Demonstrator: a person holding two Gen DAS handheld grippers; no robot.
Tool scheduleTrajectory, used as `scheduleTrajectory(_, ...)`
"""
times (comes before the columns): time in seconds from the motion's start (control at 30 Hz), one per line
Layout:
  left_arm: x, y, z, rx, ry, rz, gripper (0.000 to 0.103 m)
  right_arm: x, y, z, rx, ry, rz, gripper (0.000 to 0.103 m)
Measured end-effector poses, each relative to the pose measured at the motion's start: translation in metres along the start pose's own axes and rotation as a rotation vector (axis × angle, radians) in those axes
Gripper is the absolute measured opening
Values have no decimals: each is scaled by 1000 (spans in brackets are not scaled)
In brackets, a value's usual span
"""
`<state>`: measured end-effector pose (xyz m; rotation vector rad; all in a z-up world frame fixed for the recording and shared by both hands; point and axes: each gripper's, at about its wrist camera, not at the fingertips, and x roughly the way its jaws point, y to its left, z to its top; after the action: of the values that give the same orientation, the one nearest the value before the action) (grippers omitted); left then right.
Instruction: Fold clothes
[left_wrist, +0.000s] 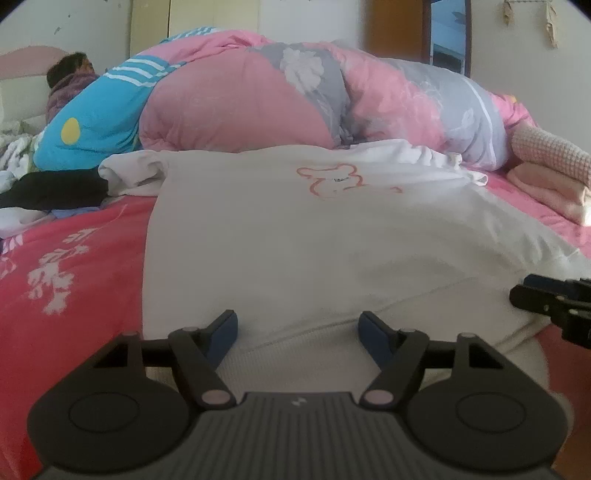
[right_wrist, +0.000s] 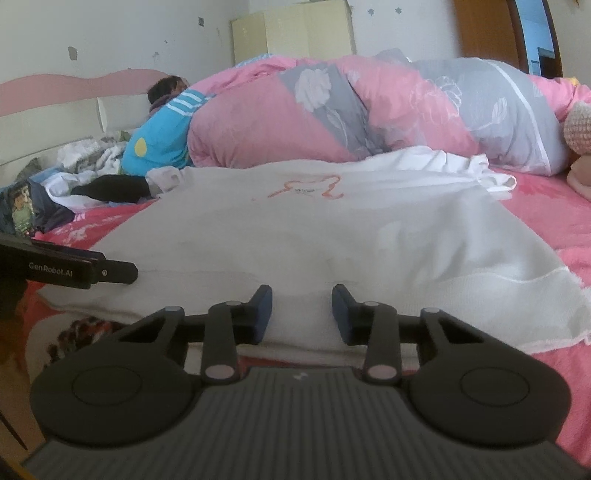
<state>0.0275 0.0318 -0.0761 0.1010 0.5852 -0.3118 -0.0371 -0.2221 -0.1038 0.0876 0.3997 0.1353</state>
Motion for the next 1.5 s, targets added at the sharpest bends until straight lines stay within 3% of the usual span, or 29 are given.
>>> scheduleTrajectory(0.37, 2, 8, 7, -11, -3, -25, 75, 9, 9, -9, -55, -10, -51, 31)
scheduleTrajectory(0.53, -14, 18, 22, 9, -76, -3, 74, 7, 8, -4, -52, -1, -47, 31)
scheduleTrajectory(0.77, 6, 5, 53, 139, -55, -87, 73, -8, -1, 29, 17, -4, -14, 26)
scheduleTrajectory(0.87, 25, -10, 57, 201, -18, -172, 69, 0, -11, 58, 52, 6, 4, 26)
scheduleTrajectory(1.03, 46, -25, 34, 253, 35, -250, 62, 62, -33, 106, 101, 184, 17, 22)
scheduleTrajectory(1.17, 46, -19, 33, 234, 50, -282, 62, 137, -51, 119, 102, 388, 4, 22)
scheduleTrajectory(1.23, 47, -18, 34, 227, 57, -290, 62, 177, -62, 118, 114, 455, -22, 17)
scheduleTrajectory(1.4, 43, -15, 33, 214, 61, -293, 62, 235, -91, 148, 138, 407, -183, 11)
scheduleTrajectory(1.5, 39, -12, 34, 196, 65, -295, 63, 222, -103, 162, 244, 399, -202, 16)
